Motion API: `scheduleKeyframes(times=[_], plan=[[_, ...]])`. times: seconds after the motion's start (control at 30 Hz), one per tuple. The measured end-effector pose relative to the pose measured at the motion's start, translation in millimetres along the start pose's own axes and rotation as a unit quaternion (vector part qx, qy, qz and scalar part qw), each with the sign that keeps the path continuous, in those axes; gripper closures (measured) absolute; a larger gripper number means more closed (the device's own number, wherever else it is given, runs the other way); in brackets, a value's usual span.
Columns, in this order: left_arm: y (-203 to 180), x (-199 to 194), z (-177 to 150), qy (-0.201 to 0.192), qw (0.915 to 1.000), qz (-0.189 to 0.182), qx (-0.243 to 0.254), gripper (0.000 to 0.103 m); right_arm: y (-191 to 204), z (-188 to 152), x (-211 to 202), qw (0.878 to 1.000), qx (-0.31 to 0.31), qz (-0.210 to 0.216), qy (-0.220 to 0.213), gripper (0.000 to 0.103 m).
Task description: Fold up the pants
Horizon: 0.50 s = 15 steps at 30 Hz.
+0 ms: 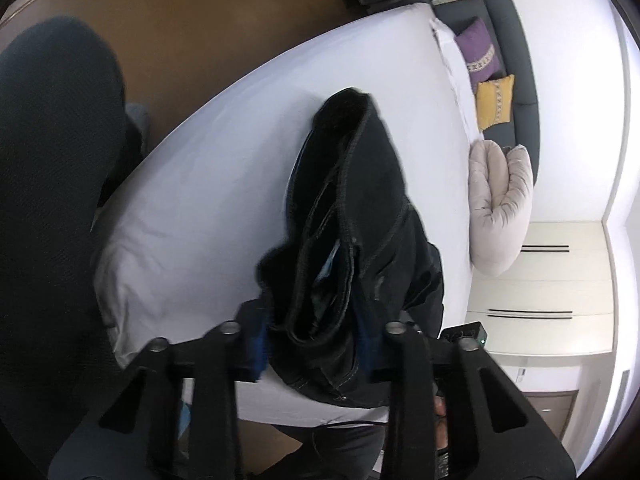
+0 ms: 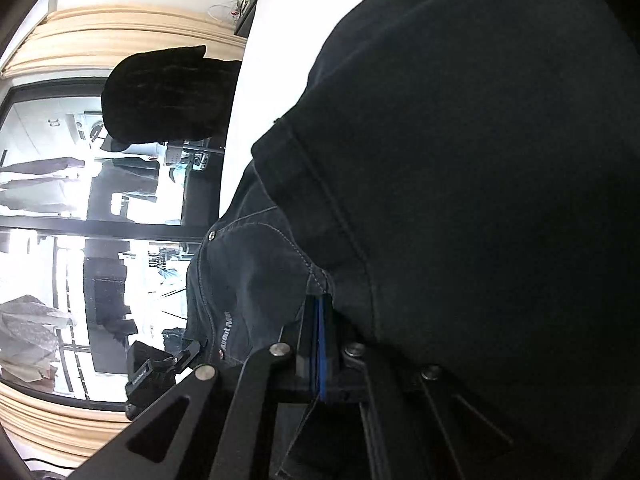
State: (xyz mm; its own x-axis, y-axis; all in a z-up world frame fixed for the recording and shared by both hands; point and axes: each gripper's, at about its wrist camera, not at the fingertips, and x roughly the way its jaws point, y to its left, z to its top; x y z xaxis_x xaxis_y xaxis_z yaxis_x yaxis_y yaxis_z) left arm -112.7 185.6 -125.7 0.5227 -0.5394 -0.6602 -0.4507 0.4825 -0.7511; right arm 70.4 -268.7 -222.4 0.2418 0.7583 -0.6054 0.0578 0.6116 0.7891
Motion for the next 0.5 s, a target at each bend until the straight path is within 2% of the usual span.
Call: scheduleKeyframes(times=[0.1, 0.17, 0.23, 0.27, 0.3, 0.33, 0.4, 0.47, 0.5], plan=[[-39, -7, -3, -0.021, 0.9978, 0.002, 0.063, 0.084, 0, -1, -2, 1.000, -0.004, 0.004, -0.003, 0.103], [-73, -10, -7, -0.038, 0.9919, 0.001, 0.122, 0.085, 11, -2, -7, 1.000, -0.014, -0.004, -0.011, 0.103], [-117, -10, -14, -0.052, 0.9801, 0.002, 0.191, 0.085, 20, -4, -26, 0.999, -0.023, 0.010, -0.040, 0.082], [-136, -7, -17, -0.053, 0.9746, 0.000, 0.218, 0.085, 22, -4, -38, 0.998, -0.023, 0.028, -0.058, 0.058], [-160, 0, -26, -0.053, 0.9649, -0.001, 0.257, 0.085, 25, -3, -53, 0.996, -0.024, 0.044, -0.078, 0.042], [-177, 7, -35, -0.051, 0.9560, -0.001, 0.289, 0.085, 26, -2, -65, 0.994, -0.026, 0.051, -0.093, 0.038], [-214, 30, -60, -0.035, 0.9337, -0.007, 0.356, 0.085, 26, 4, -90, 0.991, -0.026, 0.068, -0.110, 0.034], [-242, 56, -82, -0.008, 0.9158, -0.015, 0.401, 0.085, 20, 11, -108, 0.989, -0.018, 0.098, -0.112, 0.031], [-256, 74, -97, 0.008, 0.9013, -0.016, 0.433, 0.085, 17, 14, -117, 0.987, -0.016, 0.110, -0.113, 0.030]])
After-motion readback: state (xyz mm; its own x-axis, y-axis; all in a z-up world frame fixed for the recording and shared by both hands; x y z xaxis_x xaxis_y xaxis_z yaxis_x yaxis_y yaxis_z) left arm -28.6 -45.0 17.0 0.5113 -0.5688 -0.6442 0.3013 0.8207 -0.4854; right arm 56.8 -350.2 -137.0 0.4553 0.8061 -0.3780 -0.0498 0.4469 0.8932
